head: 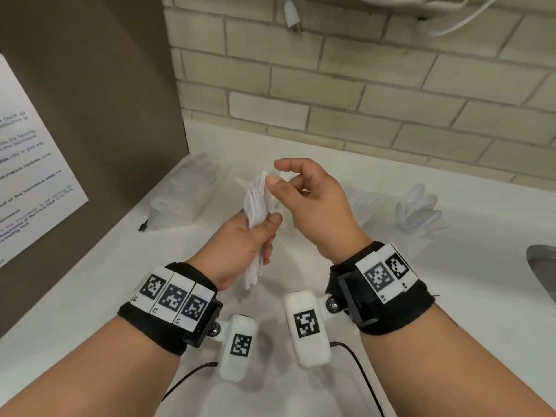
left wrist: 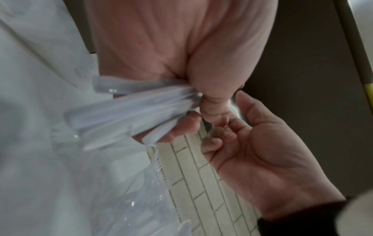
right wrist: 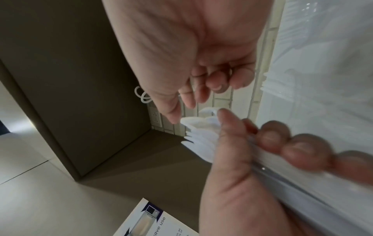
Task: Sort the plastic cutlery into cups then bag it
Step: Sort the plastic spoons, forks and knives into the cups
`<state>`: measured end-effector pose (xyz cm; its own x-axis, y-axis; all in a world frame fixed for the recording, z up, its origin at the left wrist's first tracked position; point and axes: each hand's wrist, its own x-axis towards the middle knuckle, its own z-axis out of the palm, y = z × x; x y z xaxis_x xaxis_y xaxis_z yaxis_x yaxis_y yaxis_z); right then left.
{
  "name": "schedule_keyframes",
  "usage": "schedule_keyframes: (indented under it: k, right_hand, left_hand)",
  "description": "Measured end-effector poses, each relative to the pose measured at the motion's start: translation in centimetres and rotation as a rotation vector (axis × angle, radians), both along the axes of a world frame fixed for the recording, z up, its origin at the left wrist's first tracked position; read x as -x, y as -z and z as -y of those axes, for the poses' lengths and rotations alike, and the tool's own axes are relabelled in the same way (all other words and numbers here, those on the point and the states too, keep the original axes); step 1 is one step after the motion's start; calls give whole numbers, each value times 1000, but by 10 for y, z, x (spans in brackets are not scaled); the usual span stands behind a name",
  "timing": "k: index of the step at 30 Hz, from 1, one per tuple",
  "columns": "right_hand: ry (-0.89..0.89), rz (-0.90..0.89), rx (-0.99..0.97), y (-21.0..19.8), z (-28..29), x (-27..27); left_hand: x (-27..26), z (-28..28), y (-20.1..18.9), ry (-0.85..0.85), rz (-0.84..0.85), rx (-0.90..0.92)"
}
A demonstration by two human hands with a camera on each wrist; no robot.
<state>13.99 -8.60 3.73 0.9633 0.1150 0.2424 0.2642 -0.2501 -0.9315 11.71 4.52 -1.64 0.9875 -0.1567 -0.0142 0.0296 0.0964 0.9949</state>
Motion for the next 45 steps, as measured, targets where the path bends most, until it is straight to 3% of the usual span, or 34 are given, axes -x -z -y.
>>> schedule_keyframes:
  k: [6, 15, 21, 25, 29, 32, 37, 40, 43, 45]
  right_hand:
    - [-38, 52, 160, -11, -4, -11]
    - [13, 30, 3, -23, -3, -27]
    - [-94, -34, 159, -17, -3, -26]
    - [-38, -18, 56, -32, -1, -35]
    - [123, 183, -132, -56, 4, -51]
    - [234, 265, -7, -53, 3, -70]
    - [233, 108, 234, -3, -5, -95]
    - [178, -97, 325, 24, -4, -109]
    - [179, -231, 284, 33, 3, -117]
    - [215, -215, 235, 29, 9, -116]
  left_hand:
    - [-2, 1, 3, 64, 62, -61]
    - [-8, -2, 4, -17, -29, 79]
    - [-10, -6, 1, -77, -39, 190]
    - [-11, -10, 5, -170, -99, 236]
    - [-18, -20, 10, -405, -184, 275]
    - [-20, -26, 14, -501, -215, 277]
    - [-22, -27, 18, -458, -213, 291]
    - [-26, -22, 18, -421, -209, 285]
    - [-31, -16, 14, -366, -212, 243]
    - [-34, -11, 11, -291, -212, 241]
